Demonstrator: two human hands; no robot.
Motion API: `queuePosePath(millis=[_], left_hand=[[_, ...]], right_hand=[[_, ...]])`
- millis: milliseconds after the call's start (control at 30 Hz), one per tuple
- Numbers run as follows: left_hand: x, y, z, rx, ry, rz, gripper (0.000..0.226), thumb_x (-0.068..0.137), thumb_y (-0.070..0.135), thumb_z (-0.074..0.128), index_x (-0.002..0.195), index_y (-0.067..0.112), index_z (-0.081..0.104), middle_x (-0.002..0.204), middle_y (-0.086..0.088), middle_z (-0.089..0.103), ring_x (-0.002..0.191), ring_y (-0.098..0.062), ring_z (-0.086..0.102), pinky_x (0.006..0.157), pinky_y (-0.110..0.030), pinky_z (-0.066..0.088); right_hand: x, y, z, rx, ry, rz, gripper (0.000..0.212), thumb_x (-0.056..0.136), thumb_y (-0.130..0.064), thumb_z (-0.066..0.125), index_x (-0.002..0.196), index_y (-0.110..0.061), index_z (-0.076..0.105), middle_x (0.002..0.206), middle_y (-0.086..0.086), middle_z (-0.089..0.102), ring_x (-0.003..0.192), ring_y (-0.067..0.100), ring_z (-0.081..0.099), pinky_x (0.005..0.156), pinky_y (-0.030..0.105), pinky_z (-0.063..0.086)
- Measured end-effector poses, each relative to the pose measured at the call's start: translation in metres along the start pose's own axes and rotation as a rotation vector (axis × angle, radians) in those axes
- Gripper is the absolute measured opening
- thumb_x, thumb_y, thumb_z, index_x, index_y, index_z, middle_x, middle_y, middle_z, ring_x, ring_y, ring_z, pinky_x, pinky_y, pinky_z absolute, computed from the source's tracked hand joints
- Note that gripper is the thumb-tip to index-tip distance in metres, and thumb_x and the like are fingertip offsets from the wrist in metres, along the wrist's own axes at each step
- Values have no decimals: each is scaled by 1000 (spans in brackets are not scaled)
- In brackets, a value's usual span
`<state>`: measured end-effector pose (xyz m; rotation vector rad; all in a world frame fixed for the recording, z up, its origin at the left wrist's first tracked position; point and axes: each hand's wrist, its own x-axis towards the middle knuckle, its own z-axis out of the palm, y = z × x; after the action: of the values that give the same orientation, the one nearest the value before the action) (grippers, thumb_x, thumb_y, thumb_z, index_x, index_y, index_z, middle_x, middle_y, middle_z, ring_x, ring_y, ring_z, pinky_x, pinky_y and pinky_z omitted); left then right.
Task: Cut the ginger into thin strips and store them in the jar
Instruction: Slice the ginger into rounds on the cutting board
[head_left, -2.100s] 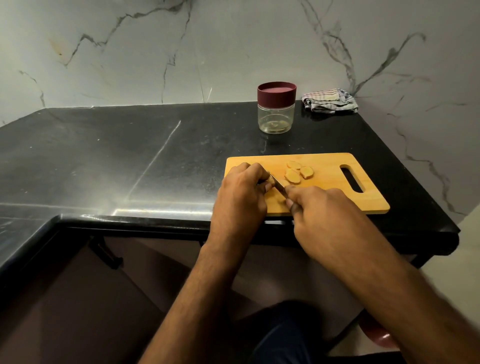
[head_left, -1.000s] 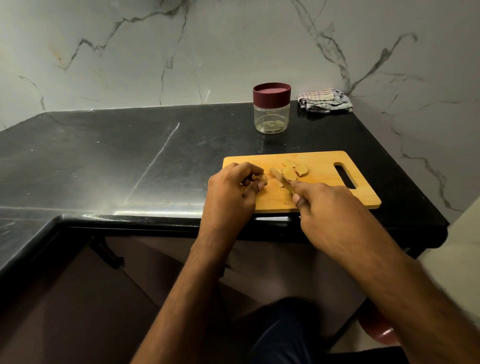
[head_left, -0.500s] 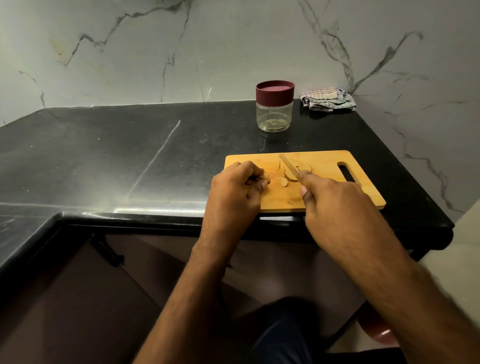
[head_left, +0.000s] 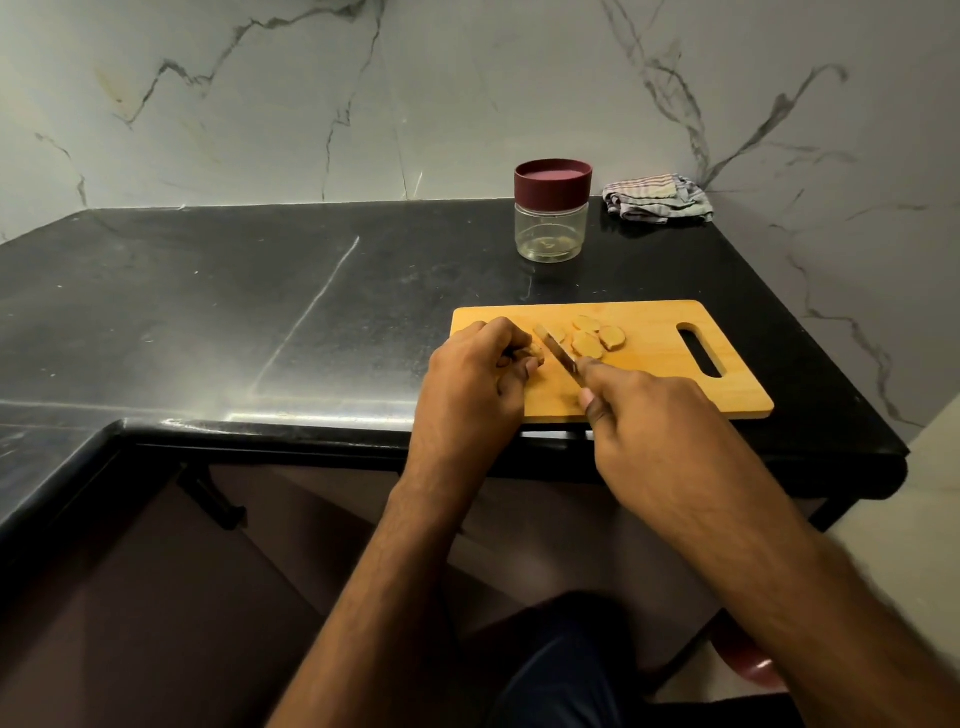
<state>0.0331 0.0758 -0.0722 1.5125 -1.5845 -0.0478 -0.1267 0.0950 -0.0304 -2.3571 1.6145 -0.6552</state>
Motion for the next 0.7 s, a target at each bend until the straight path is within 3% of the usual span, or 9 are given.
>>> queuePosePath(millis=[267,600,700], left_hand=[[-1,0,1,4,18,38,10,93,11,67,103,12,70,97,4,67,91,-9,60,73,-22,51],[-2,1,0,0,40,25,11,92,10,70,102,11,71,101,1,68,95,-14,63,77,-25,52],[-1,1,1,-17,27,11,9,92,10,69,101,11,71,99,2,69,92,-13,64,76,-32,55]], right_hand=[[-8,-1,2,73,1,-39,40,101,-34,38,141,-35,40,88,-12,50,66,3,45,50,16,29],[-10,-3,0,68,23,-37,43,101,-35,37,144,-36,37,84,-13,49,62,2,42,48,14,24],[-11,-5,-1,56,9,-37,43,101,-34,38,144,-36,35,85,-12,48,61,2,41,48,13,24]])
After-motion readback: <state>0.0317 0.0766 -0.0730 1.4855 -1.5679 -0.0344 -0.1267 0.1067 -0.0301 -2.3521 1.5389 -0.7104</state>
